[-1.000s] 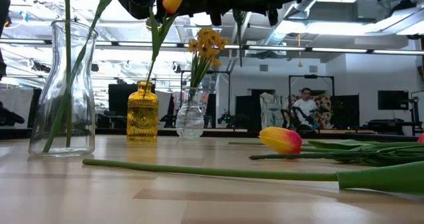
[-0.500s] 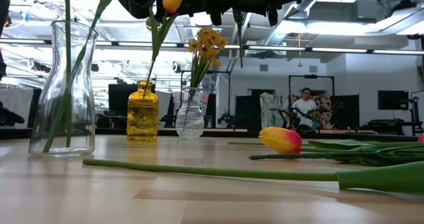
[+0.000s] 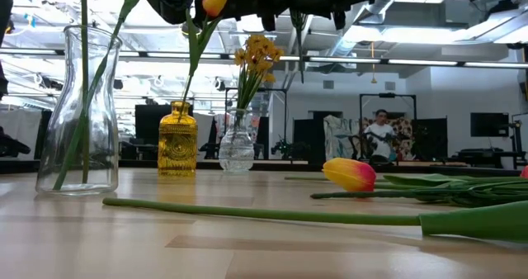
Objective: Sort flowers into vase by color
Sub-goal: Put the top yellow flowers into the top transparent vase
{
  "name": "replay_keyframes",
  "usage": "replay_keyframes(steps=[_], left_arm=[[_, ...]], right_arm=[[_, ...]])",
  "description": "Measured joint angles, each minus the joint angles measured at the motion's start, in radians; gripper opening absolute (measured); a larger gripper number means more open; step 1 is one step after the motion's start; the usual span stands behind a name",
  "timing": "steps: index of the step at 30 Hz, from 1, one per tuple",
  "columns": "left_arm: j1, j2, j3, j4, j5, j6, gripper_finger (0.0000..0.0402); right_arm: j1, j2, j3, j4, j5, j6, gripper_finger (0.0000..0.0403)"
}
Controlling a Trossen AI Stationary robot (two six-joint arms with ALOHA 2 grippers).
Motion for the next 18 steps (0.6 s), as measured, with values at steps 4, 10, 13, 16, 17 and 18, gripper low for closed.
replay_keyframes(steps=[4,10,13,16,17,18], left_arm=[[0.008,0.0,0.0,0.002,0.001,-0.003,0.0005],[0.01,0.001,0.0,0.005,-0.007,0.006,0.0005],[0.012,0.001,0.0,0.005,-0.008,0.007,0.0005],[0.013,0.001,0.0,0.004,-0.007,0.007,0.0005],[0.013,0.001,0.0,0.005,-0.007,0.007,0.0005],[0.013,0.001,0.0,0.005,-0.007,0.005,0.0005]], right_arm=[[0.0,0.0,0.0,0.0,0.005,0.0,0.0062],[-0.002,0.0,0.0,0.0,0.049,-0.003,0.0062],[-0.005,0.0,0.0,-0.001,0.049,0.0,0.0062],[-0.005,0.0,0.0,-0.001,0.049,0.0,0.0062],[-0.005,0.0,0.0,-0.001,0.05,0.0,0.0062],[-0.005,0.0,0.0,-0.001,0.05,0.0,0.0062]])
